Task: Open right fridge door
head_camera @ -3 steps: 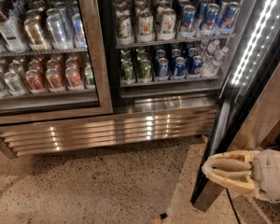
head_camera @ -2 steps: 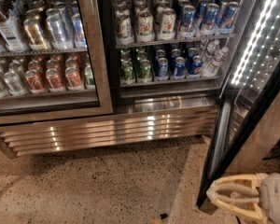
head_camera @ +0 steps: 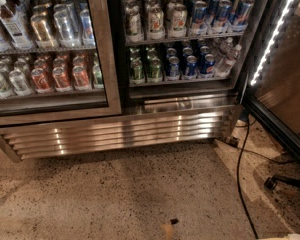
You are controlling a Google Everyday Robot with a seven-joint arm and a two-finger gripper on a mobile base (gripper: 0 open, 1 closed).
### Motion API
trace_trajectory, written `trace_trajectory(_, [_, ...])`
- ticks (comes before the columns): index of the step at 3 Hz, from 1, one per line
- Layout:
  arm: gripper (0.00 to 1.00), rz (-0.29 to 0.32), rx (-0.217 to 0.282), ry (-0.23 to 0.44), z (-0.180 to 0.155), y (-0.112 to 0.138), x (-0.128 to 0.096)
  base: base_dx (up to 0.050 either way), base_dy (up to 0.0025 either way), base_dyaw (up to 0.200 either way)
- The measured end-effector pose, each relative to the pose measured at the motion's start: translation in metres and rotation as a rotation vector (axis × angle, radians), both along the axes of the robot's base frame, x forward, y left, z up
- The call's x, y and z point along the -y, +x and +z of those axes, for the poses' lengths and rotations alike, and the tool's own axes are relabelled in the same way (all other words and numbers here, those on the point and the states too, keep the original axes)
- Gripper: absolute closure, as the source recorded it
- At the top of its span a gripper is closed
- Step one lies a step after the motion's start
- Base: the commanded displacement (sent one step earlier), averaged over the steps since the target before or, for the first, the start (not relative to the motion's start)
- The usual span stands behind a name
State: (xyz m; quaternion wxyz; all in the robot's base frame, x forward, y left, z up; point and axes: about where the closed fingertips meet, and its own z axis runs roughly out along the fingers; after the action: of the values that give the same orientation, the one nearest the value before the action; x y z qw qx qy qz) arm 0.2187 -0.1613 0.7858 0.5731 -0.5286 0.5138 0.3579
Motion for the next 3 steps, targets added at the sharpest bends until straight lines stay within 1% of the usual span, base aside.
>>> trace_trajectory(1, [1.00,-0.008,0.002,-0.015,0.008,0.009,-0.001,0.000,0.00000,0.000])
trace_trajectory(2, [1.00,-0.044,-0.034,-0.017,0.056,0.079,-0.001,0.000,0.00000,0.000])
trace_trajectory(3, [1.00,-0.041,-0.038,-0.016,0.059,0.081,-0.002,0.000,0.00000,0.000])
